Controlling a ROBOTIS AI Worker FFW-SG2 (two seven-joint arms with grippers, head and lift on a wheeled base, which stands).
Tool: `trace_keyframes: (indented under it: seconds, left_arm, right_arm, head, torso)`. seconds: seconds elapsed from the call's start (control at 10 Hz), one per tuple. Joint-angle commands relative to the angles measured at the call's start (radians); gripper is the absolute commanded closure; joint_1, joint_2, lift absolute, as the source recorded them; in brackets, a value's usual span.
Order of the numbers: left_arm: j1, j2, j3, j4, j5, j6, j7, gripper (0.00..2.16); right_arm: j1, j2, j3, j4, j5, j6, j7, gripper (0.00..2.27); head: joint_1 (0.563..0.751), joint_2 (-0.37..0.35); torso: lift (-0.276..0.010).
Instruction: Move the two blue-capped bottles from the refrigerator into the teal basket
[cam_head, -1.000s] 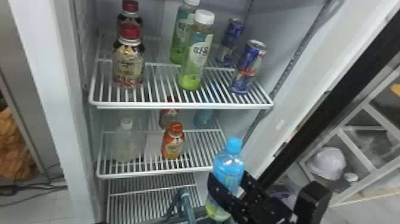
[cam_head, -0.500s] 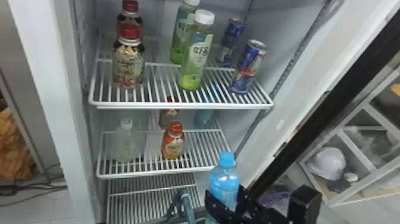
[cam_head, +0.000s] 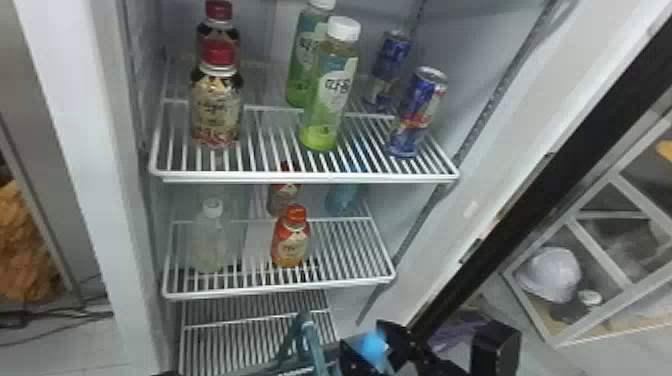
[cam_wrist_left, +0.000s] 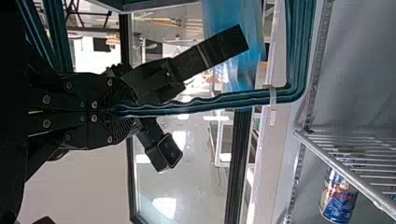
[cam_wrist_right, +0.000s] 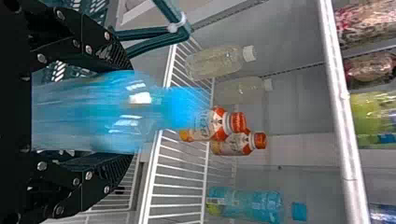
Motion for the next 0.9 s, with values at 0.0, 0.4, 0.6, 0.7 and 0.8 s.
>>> trace_keyframes:
  seconds: [0.0, 0.4, 0.6, 0.7, 0.8]
  left_arm:
    - [0.000, 0.000, 0.000, 0.000, 0.000, 0.000, 0.000, 1.15]
    - [-0.002, -0.002, -0.002, 0.000, -0.001, 0.002, 0.000, 1.15]
    - [-0.002, -0.003, -0.003, 0.000, -0.001, 0.002, 0.001, 1.15]
    - [-0.002, -0.005, -0.003, 0.000, -0.001, 0.002, 0.001, 1.15]
    - [-0.002, -0.006, -0.005, 0.000, -0.001, 0.002, 0.003, 1.15]
  right_arm:
    - [-0.019, 0.000, -0.002, 0.037, 0.008, -0.047, 0.011, 0.46]
    - [-0.172, 0.045, -0.004, 0.246, 0.033, -0.393, 0.011, 0.46]
    - [-0.262, 0.060, 0.004, 0.381, 0.056, -0.533, -0.024, 0.46]
    - [-0.307, 0.063, 0.021, 0.447, 0.056, -0.590, -0.038, 0.46]
    - [-0.338, 0.063, 0.038, 0.489, 0.051, -0.619, -0.053, 0.46]
  head:
    - [0.695, -0.350]
    - [0.695, -0.350]
    - [0.695, -0.350]
    - [0.695, -0.350]
    - [0.695, -0.350]
  torso:
    - [-0.136]
    - [-0.136]
    - [-0.136]
    - [-0.136]
    - [-0.136]
